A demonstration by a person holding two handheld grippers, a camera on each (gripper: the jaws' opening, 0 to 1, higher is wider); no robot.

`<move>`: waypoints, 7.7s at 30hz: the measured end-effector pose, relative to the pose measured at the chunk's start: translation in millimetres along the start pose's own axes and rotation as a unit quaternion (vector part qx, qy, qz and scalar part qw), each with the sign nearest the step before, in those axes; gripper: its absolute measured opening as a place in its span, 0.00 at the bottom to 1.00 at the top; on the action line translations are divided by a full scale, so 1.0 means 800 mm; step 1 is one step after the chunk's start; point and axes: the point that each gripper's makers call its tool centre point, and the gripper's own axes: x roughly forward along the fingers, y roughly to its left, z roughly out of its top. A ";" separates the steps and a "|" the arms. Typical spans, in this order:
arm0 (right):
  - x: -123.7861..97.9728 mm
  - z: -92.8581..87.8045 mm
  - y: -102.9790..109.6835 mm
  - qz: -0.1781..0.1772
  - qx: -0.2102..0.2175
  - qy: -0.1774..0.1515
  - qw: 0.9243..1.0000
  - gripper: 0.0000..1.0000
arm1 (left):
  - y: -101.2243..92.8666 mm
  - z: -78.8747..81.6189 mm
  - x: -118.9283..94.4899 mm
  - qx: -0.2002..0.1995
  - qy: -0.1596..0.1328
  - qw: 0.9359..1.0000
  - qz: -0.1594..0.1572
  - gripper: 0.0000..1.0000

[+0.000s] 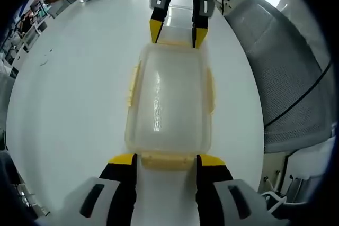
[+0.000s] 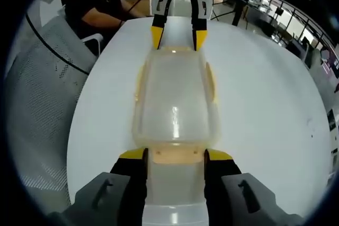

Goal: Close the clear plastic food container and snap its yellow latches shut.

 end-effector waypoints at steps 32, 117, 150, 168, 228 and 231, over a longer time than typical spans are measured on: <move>-0.002 0.000 -0.006 -0.016 -0.019 0.017 1.000 0.40 | -0.009 0.002 0.002 0.029 0.020 0.999 0.010 0.34; -0.112 -0.015 -0.008 -0.005 -0.013 -0.017 1.000 0.34 | -0.009 0.090 -0.053 0.030 0.022 0.999 0.037 0.32; -0.189 -0.129 -0.010 0.000 -0.007 -0.009 1.000 0.35 | -0.020 0.227 -0.017 0.039 0.021 0.999 0.031 0.33; -0.214 -0.195 -0.008 0.008 0.006 0.003 1.000 0.35 | -0.026 0.286 0.011 0.036 0.009 0.999 0.016 0.33; -0.213 -0.223 -0.012 0.019 -0.002 0.004 1.000 0.36 | -0.024 0.304 0.030 0.030 0.025 0.999 -0.001 0.33; -0.213 -0.223 -0.012 0.020 -0.004 0.005 1.000 0.36 | -0.024 0.303 0.029 0.027 0.022 0.999 -0.005 0.34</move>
